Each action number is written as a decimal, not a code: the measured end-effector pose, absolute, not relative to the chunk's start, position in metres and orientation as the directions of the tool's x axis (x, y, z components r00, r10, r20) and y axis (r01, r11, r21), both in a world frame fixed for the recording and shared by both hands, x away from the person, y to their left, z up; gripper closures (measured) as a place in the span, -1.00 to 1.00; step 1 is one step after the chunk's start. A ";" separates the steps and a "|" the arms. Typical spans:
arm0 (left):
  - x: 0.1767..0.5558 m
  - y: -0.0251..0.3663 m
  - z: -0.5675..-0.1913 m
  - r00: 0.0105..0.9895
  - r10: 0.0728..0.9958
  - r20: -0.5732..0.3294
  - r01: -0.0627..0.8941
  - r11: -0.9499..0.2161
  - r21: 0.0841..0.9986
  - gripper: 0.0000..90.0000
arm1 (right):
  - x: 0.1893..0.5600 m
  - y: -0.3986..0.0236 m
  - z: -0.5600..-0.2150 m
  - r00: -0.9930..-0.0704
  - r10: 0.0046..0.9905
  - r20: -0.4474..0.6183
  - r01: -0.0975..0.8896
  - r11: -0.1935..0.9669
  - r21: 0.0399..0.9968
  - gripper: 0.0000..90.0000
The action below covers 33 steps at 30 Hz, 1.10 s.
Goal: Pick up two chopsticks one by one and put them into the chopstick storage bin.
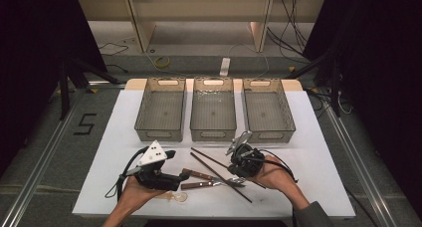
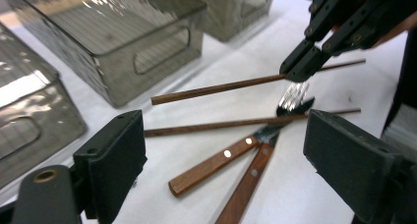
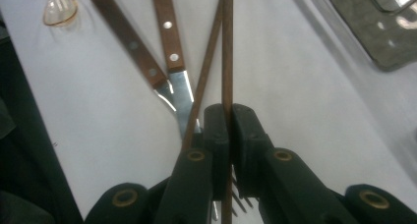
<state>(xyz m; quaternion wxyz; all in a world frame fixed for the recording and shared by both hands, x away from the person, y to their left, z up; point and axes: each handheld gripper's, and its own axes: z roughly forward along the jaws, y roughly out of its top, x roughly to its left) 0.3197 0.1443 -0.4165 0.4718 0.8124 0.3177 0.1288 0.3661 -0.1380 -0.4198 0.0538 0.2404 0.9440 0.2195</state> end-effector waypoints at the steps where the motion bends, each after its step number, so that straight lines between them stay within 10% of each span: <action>1: 0.323 0.141 -0.415 0.779 0.620 -0.097 0.409 -0.385 0.827 -0.66 | 0.365 -0.138 -0.420 -0.885 0.465 -0.001 0.418 0.797 0.436 0.92; 19: 0.343 0.101 -0.422 0.889 0.456 -0.028 0.358 -0.657 0.664 -0.60 | 0.346 -0.127 -0.417 -0.959 0.283 -0.002 0.259 0.879 0.400 0.92; 33: 0.344 0.078 -0.431 0.955 0.293 -0.042 0.263 -0.774 0.576 -0.17 | 0.336 -0.122 -0.416 -0.987 0.159 -0.004 0.145 0.916 0.374 0.92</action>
